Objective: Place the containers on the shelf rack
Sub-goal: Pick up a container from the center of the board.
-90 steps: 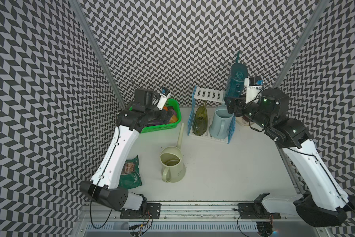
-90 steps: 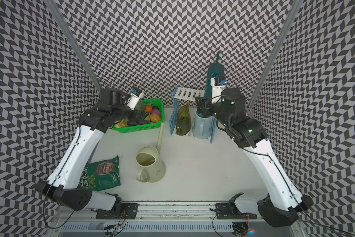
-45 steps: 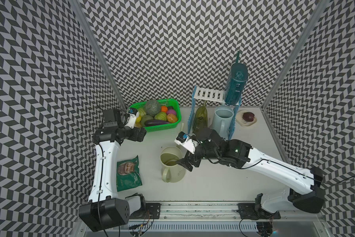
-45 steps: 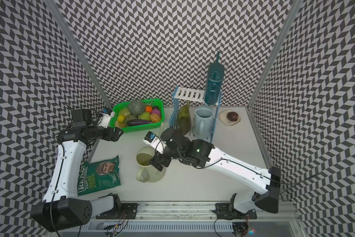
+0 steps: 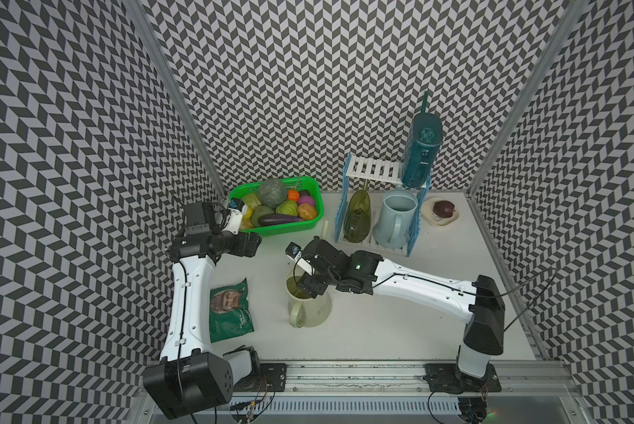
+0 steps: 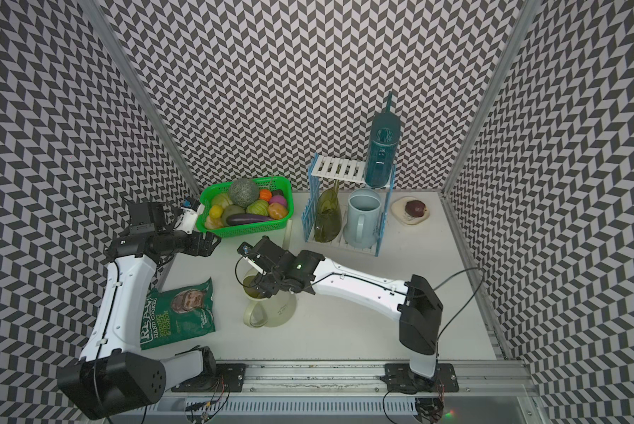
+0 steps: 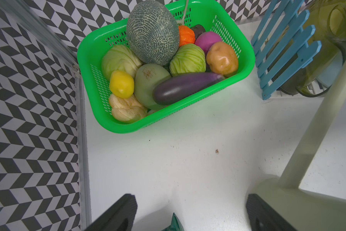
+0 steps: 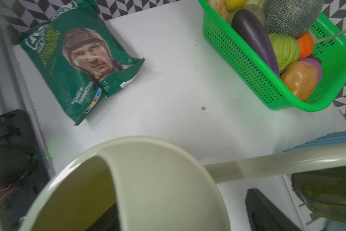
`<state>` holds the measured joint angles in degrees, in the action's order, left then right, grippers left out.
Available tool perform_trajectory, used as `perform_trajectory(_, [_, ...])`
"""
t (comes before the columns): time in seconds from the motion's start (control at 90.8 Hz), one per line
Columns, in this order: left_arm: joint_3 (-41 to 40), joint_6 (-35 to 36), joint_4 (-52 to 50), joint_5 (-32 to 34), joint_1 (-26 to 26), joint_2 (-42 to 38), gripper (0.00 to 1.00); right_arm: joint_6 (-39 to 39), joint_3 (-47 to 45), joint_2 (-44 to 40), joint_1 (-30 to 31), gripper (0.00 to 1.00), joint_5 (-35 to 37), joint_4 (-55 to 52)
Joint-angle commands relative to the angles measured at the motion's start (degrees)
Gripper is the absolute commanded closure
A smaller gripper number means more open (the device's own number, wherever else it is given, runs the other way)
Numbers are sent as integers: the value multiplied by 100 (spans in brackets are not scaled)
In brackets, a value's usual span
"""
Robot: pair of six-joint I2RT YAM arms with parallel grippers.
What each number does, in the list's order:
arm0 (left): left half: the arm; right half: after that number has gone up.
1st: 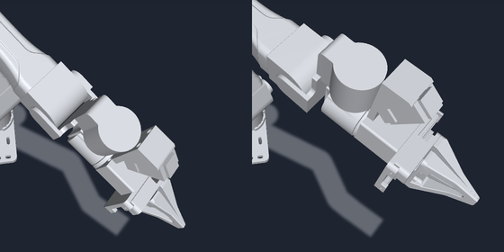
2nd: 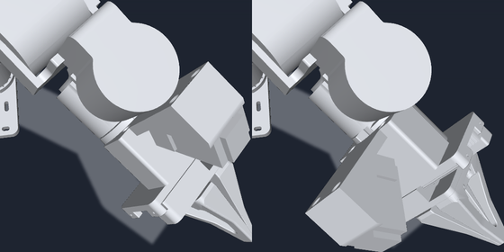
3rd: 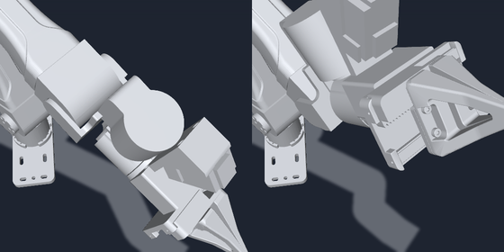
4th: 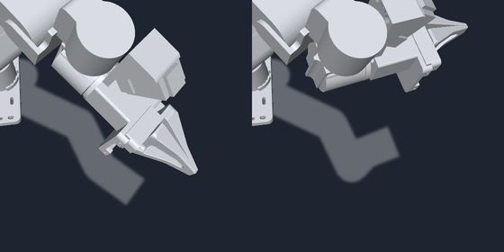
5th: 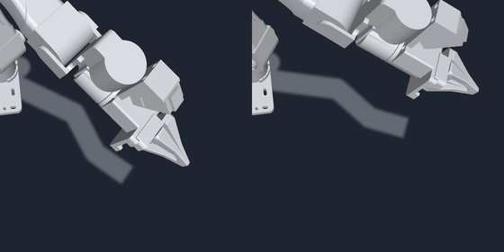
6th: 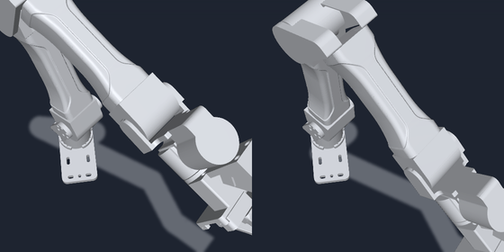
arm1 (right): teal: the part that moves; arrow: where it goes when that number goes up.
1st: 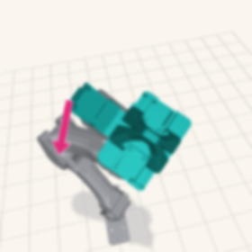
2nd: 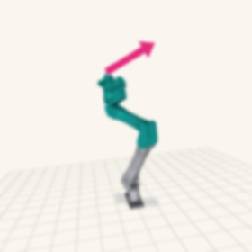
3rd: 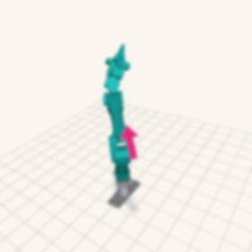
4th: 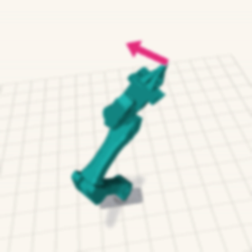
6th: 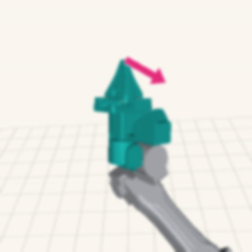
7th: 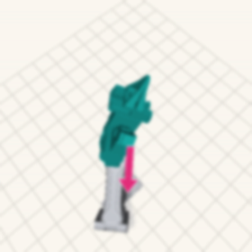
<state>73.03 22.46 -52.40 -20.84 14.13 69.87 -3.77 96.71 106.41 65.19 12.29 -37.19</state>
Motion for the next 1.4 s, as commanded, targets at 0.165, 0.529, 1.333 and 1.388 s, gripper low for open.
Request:
perform_trajectory(0.165, [-101,254,256,-406,223,-43,8,514,936,986,27,23,1307,-1])
perform_trajectory(0.529, [-759,1323,153,-1331,522,-646,10,1180,2565,2129,-397,27,1744,-677])
perform_trajectory(1.333, [-2564,4248,1278,-3807,766,-339,19,1472,3556,2507,-505,32,1435,-1044])
perform_trajectory(1.388, [-2720,3962,1791,-3822,719,-335,21,1481,3566,2449,-494,32,1380,-1028])
